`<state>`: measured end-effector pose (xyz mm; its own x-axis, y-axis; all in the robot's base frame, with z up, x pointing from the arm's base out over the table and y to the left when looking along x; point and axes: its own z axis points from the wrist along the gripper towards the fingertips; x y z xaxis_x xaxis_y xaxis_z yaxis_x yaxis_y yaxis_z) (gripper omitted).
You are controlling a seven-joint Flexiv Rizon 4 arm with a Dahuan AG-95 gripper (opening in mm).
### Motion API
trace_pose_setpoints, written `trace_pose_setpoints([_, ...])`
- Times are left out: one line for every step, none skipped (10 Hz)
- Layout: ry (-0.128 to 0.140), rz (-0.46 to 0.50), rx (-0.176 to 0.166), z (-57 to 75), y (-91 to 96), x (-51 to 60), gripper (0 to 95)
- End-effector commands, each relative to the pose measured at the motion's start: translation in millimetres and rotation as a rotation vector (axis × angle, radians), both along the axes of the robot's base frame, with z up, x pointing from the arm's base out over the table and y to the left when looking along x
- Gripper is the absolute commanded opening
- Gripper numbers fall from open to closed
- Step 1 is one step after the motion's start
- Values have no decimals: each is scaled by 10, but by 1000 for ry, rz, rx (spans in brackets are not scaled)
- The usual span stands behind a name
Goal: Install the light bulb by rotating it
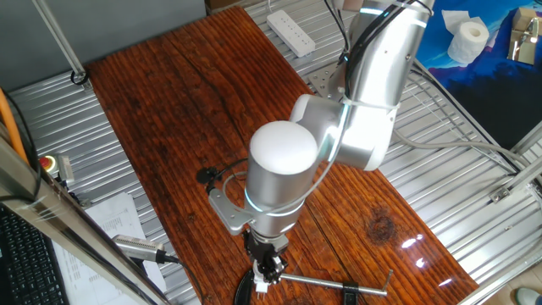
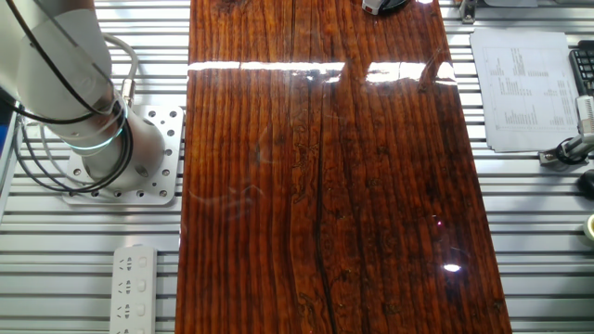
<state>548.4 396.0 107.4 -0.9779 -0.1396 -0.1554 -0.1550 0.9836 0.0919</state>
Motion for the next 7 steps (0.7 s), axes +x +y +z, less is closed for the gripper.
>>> trace_pose_setpoints([2,38,-10,-5,11,-2,380])
trace_pose_setpoints([1,52,-18,-4,10,-1,380])
trace_pose_setpoints([-4,86,-32,-3,10,0,380])
trace_pose_setpoints([-7,124,-34,-2,11,0,380])
trace_pose_setpoints([-5,157,-37,1,13,2,380])
trace_pose_setpoints([-4,196,-36,8,19,8,570])
trace_pose_setpoints([5,213,-37,13,25,14,570])
